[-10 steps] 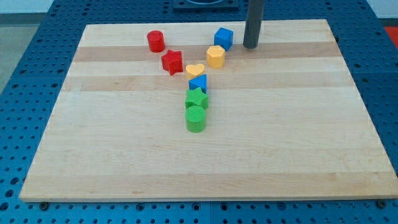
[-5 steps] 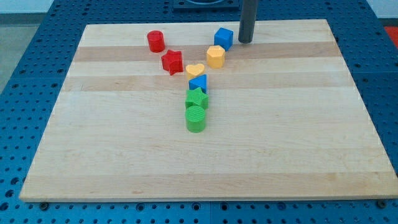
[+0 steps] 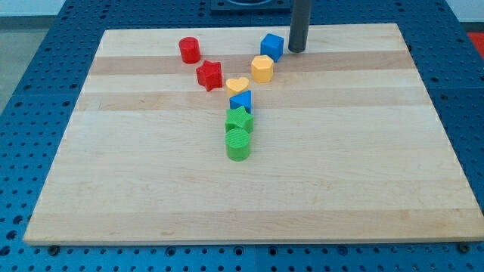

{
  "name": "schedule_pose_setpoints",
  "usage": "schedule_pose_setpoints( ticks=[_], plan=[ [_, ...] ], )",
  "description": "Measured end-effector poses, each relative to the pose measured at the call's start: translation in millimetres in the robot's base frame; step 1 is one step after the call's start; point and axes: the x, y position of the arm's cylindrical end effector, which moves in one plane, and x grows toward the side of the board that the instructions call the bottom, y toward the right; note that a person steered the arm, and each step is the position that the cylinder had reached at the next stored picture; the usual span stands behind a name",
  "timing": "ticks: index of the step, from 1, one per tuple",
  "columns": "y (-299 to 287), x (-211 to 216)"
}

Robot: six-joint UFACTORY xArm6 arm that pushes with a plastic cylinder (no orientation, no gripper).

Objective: Move the blue cube diagonally right of the yellow hexagon

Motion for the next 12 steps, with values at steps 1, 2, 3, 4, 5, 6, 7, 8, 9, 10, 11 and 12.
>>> schedule_pose_setpoints(
  ticks=[1,2,3,4,5,6,7,8,9,10,11,12],
  plan=[
    [-2,0],
    [-3,0],
    [-3,0],
    [-8,-24],
    [-26,-26],
    [-56,-25],
    [-94,-20],
    [-96,-20],
    [-96,-20],
    [-83,3],
    [-71,10],
    [-38,25]
  ],
)
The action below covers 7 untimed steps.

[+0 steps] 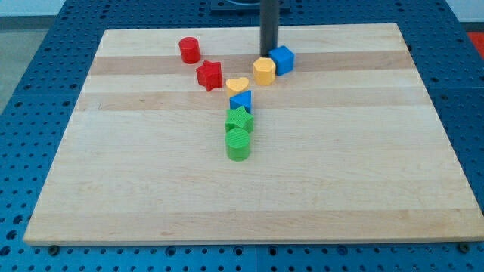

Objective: Move the blue cube diagonally right of the yellow hexagon

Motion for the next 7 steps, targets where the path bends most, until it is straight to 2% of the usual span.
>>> schedule_pose_setpoints(
  ticks=[1,3,4,6,7],
  plan=[
    [42,30],
    [75,65],
    [75,65],
    [31,63],
    [26,26]
  ],
)
